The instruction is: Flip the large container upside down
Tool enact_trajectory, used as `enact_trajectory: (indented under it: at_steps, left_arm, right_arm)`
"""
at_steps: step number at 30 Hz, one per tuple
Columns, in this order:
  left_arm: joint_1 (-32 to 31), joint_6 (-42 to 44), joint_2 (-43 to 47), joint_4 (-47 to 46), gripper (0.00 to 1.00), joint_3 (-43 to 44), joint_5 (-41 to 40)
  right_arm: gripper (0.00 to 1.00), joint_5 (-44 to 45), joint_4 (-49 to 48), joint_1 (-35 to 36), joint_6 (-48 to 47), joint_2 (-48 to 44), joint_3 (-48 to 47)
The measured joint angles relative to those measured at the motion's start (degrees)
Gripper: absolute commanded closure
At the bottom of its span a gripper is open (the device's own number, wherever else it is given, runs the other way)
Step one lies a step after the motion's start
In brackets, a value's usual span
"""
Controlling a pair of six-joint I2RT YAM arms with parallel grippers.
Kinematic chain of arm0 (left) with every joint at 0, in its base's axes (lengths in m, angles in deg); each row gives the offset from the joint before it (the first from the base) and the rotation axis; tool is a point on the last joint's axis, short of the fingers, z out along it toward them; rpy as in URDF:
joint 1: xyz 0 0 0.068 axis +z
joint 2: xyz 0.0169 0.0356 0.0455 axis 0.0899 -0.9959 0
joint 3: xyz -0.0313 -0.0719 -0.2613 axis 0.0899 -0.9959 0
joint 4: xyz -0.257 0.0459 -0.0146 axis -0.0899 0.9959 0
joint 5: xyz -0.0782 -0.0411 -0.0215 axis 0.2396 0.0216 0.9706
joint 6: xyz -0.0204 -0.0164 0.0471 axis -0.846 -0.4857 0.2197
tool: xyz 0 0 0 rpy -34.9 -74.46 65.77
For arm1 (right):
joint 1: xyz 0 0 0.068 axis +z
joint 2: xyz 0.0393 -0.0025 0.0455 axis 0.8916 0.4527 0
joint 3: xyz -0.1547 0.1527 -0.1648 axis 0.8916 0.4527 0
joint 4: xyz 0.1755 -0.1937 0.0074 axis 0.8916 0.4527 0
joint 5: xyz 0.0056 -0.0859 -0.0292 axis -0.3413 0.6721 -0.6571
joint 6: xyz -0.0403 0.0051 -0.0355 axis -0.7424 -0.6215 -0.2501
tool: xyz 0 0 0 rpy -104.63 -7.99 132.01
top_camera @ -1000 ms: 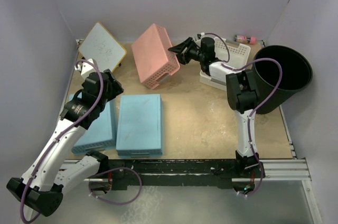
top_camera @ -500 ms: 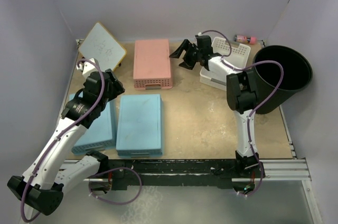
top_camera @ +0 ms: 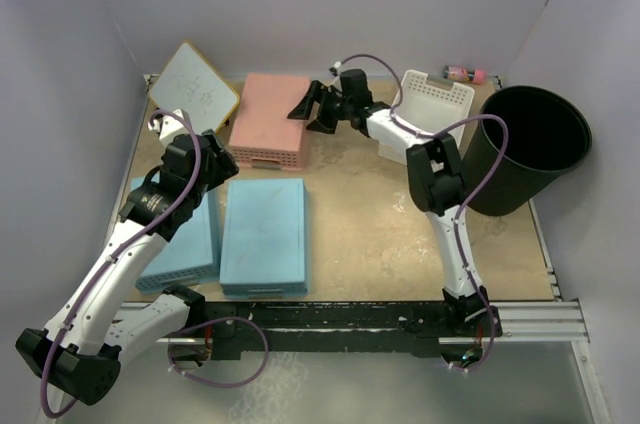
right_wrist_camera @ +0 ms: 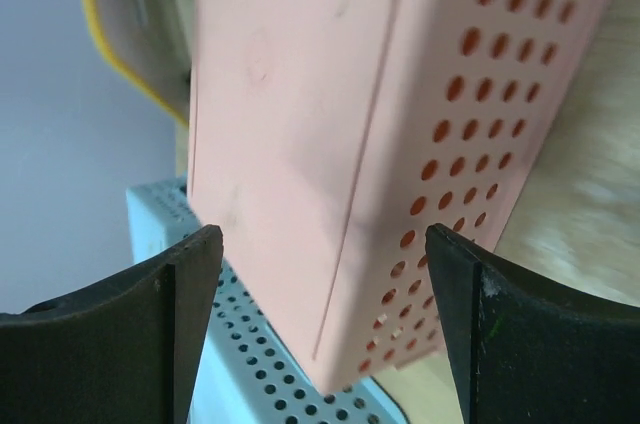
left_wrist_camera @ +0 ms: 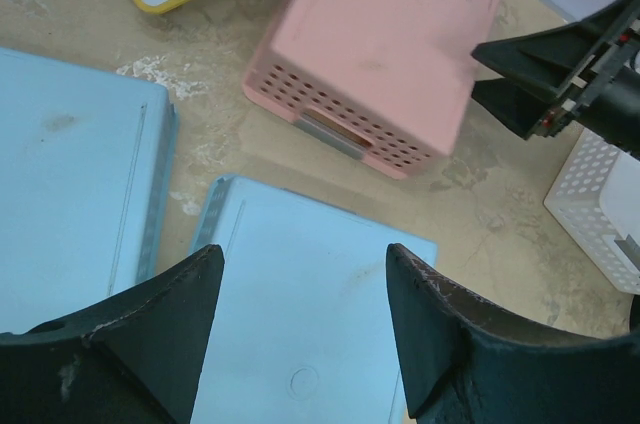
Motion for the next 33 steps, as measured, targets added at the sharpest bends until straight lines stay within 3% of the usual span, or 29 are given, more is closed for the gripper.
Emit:
enact_trajectory:
  at_steps: [5,8,13,19,22,25,28,33]
  left_arm:
    - [0.0,0.0,0.0,0.1,0.37,0.0,0.2]
    - [0.0,0.0,0.1,0.1,0.37,0.0,0.2]
    - [0.0,0.1,0.3,-0.2,0.37,-0.1,0.4]
    - [0.0,0.3,0.2,-1.8,0.37,-1.0,1.4]
    - [0.0,0.6,-0.1,-2.5,0.37,-1.2,2.1]
    - [0.0,1.0,-0.5,-3.1,0.37,-1.2,2.6]
    - [0.0,1.2,-0.6,-3.1,0.37,-1.2,2.8]
    - [0.0,1.5,0.0,-3.0,0.36,-1.2,2.8]
  right_arm:
    - [0.17,-4.1,0.6,3.7,-1.9,3.1,-5.1]
    - [0.16,-0.5,5.7,4.0,-7.1,1.8,-6.0]
    - [0.01,18.2,15.5,1.7,-16.7,-7.5,-1.8]
    - [0.0,40.9,18.9,-2.8,-22.6,-22.4,7.0]
    - [0.0,46.9,21.5,-5.1,-23.9,-21.9,4.5]
    - [0.01,50.3,26.3,-6.9,-24.2,-15.8,-2.1]
    - [0.15,51.3,30.1,-7.3,-24.3,-8.4,-7.4]
    - [0.63,51.2,34.0,-6.9,-24.2,-1.4,-8.2]
